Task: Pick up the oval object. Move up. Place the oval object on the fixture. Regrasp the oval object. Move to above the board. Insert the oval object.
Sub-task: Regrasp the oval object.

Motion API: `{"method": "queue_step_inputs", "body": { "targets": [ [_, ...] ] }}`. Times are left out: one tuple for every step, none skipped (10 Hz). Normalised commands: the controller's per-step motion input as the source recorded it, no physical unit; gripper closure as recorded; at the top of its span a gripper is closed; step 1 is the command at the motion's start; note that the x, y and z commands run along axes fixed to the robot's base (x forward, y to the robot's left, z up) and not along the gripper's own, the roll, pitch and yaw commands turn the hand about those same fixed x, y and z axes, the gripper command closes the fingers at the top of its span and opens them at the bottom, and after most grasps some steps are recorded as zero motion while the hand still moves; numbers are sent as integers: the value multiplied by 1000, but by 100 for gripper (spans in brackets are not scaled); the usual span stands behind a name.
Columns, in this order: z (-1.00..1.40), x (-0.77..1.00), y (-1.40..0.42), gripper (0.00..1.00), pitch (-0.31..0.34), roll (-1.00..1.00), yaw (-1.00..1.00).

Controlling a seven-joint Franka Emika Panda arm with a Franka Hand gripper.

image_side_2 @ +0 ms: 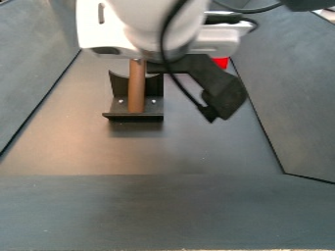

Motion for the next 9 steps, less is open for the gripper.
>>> {"method": "queue_step_inputs", "body": {
  "targets": [
    [24,-785,-23,0,-94,131,14],
    [21,-702,-24,0,-96,133,18],
    [-231,-321,-1000,0,-13,1000,-932],
    [-222,-234,-1000,0,-19,1000,-928],
    [-161,-121,-1000,0,-53,1000,-925],
    [-152,-119,-1000,0,-67,1000,-926],
    [-120,-123,-1000,0,-102,1000,-925],
    [-73,-119,-933,0,-128,1000,-923],
    [-23,-96,-668,0,-160,1000,-921]
  ]
}}
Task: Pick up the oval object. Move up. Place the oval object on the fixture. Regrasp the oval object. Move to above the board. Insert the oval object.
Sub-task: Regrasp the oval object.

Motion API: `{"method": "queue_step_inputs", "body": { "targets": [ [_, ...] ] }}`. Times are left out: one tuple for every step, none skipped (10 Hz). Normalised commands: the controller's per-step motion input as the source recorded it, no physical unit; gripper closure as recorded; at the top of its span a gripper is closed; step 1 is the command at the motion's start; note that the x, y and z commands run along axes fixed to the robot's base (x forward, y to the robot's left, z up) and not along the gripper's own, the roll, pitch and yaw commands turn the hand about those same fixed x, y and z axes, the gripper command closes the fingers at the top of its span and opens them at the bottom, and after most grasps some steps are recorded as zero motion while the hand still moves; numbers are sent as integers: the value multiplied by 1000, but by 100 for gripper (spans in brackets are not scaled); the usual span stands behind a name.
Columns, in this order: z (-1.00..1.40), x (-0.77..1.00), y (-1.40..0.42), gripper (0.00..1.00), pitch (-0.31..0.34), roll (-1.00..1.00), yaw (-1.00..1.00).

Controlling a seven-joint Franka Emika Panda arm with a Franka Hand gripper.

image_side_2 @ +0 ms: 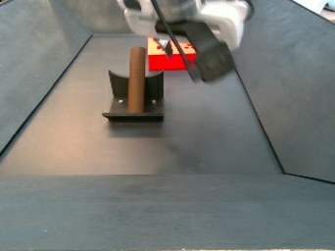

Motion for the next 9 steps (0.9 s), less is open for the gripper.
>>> {"method": "queue_step_inputs", "body": {
  "targets": [
    [-7,-76,-470,0,-180,1000,-923],
    [-1,-54,-190,0,-204,1000,-923],
    [6,-44,-34,0,-225,1000,-934],
    [2,-39,-36,0,-238,1000,-937],
    [4,-43,-43,0,-246,1000,-935],
    [11,-51,-24,0,-260,1000,-938],
    [7,-49,-16,0,-264,1000,-945],
    [5,-49,-20,0,-262,1000,-948],
    [1,-47,-13,0,-252,1000,-957]
  ]
}}
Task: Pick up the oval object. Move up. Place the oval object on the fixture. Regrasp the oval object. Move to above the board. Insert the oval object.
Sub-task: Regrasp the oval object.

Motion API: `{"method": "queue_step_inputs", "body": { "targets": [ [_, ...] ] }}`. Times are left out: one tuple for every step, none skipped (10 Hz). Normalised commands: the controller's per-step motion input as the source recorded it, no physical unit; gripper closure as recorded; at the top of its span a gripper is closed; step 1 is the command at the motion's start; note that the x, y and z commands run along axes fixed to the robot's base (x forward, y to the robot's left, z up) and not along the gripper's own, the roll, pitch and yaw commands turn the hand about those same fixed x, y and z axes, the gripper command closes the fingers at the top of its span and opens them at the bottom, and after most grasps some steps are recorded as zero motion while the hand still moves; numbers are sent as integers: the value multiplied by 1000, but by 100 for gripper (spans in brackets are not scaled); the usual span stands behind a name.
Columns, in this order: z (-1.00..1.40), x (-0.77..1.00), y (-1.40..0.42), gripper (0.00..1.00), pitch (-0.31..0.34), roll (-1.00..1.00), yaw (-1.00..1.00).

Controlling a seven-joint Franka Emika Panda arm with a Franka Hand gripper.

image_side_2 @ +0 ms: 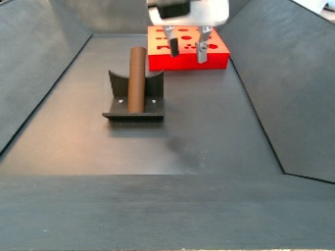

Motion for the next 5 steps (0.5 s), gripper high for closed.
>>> {"method": "queue_step_inputs", "body": {
  "targets": [
    [-2,-45,-11,0,-236,1000,-967],
    [-7,-45,-12,0,-216,1000,-980],
    [-9,-51,-5,0,-170,999,-1000],
    [-1,-47,-6,0,-80,975,-1000],
    [5,-43,-8,0,-19,966,-1000]
  ]
}}
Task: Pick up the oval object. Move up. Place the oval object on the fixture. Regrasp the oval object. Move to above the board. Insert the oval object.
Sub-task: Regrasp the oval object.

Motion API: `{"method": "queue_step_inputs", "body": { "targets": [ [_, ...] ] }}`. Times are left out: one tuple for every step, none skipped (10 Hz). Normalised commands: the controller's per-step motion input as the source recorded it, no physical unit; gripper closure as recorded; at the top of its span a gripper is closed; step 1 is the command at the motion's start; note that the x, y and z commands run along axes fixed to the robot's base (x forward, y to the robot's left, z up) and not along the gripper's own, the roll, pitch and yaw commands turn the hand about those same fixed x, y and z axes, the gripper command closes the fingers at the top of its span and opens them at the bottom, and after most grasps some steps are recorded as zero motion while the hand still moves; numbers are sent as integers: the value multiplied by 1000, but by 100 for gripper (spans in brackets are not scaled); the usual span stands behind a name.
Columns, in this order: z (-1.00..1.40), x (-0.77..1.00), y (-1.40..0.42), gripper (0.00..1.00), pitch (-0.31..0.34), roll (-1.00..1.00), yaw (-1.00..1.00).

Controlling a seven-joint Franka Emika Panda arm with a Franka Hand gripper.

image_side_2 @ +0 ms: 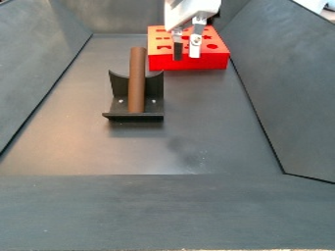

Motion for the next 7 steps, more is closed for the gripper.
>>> {"method": "queue_step_inputs", "body": {
  "targets": [
    [9,-36,-12,0,144,952,-1000],
    [-8,-25,-13,0,352,946,-992],
    [-26,-10,-13,0,476,749,-758],
    [-31,14,-11,0,600,553,-519],
    [-21,39,-5,0,683,360,-241],
    [-21,60,-11,0,683,276,-41],
    [-26,64,-26,0,660,227,127]
  ]
}}
